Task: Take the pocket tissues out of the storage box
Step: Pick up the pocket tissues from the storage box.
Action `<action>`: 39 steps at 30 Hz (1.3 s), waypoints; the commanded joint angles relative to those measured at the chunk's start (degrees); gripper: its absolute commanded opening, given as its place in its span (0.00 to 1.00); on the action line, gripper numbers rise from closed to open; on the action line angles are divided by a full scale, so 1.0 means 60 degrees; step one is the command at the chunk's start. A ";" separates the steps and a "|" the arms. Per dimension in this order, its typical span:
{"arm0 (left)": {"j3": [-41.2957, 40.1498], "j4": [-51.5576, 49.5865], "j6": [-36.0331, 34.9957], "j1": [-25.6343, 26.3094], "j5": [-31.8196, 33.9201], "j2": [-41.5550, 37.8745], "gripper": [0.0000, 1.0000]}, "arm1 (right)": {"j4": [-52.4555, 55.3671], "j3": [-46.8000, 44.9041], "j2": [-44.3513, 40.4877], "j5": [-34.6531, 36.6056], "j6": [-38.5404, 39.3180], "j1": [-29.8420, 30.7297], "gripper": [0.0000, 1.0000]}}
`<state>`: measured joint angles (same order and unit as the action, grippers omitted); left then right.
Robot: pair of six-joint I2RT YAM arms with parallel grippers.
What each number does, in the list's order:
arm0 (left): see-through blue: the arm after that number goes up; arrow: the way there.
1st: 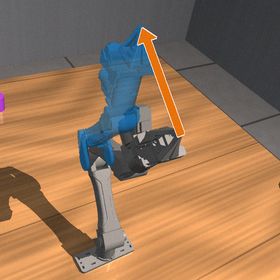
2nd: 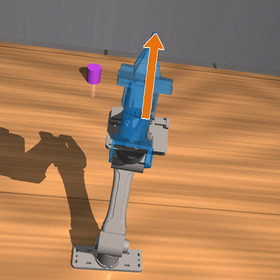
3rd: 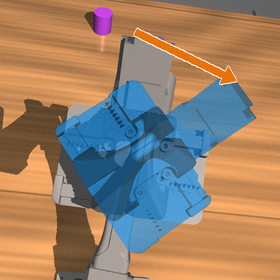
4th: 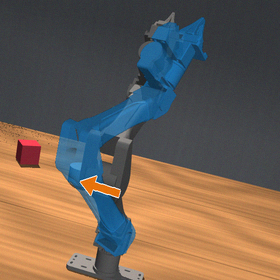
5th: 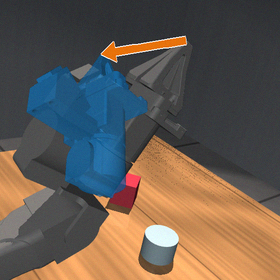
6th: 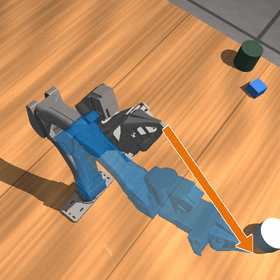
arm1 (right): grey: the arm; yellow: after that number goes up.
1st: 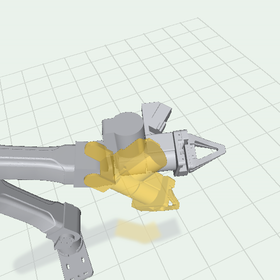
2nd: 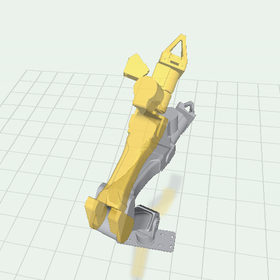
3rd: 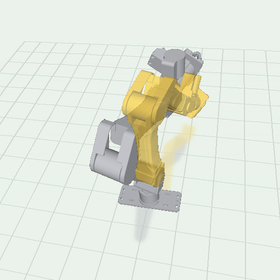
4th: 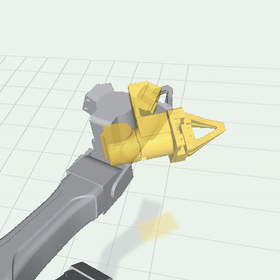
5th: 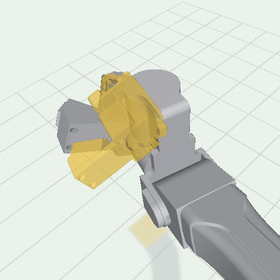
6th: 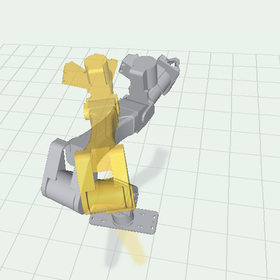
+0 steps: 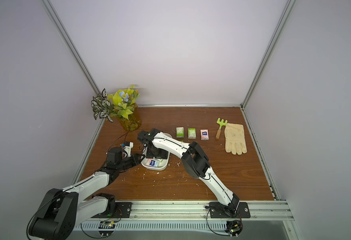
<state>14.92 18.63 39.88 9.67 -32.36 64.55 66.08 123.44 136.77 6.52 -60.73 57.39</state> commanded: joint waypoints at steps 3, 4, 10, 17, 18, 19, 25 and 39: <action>-0.0055 -0.0145 -0.0036 0.0073 -0.0192 -0.0025 0.18 | -0.0490 -0.0566 -0.0716 -0.0189 -0.0208 -0.0167 0.84; -0.0040 -0.0181 -0.0044 0.0073 -0.0188 -0.0027 0.18 | -0.0573 -0.0631 -0.0711 -0.0158 -0.0230 -0.0197 0.84; -0.0049 -0.0244 -0.0082 0.0073 -0.0229 -0.0036 0.18 | -0.0940 -0.0783 -0.0617 0.0285 0.0096 -0.0279 0.82; -0.0033 -0.0284 -0.0050 0.0073 -0.0305 -0.0058 0.17 | -0.1317 -0.0912 -0.0380 0.0340 0.0812 -0.0343 0.78; -0.0052 -0.0300 -0.0039 0.0073 -0.0294 -0.0087 0.17 | -0.1387 -0.0964 -0.0380 0.0383 0.0897 -0.0336 0.77; -0.0053 -0.0313 -0.0032 0.0073 -0.0299 -0.0091 0.17 | -0.1467 -0.1012 -0.0388 0.0407 0.0999 -0.0349 0.76; -0.0004 -0.0350 -0.0040 0.0073 -0.0329 -0.0077 0.17 | -0.1770 -0.1189 -0.0451 0.0335 0.1431 -0.0361 0.73; -0.0014 -0.0352 -0.0010 0.0073 -0.0263 -0.0080 0.17 | -0.1619 -0.1003 -0.1153 0.0304 0.1494 -0.0350 0.58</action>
<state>14.92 17.76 39.90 9.69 -33.32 64.34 56.58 117.19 134.85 7.64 -52.86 55.00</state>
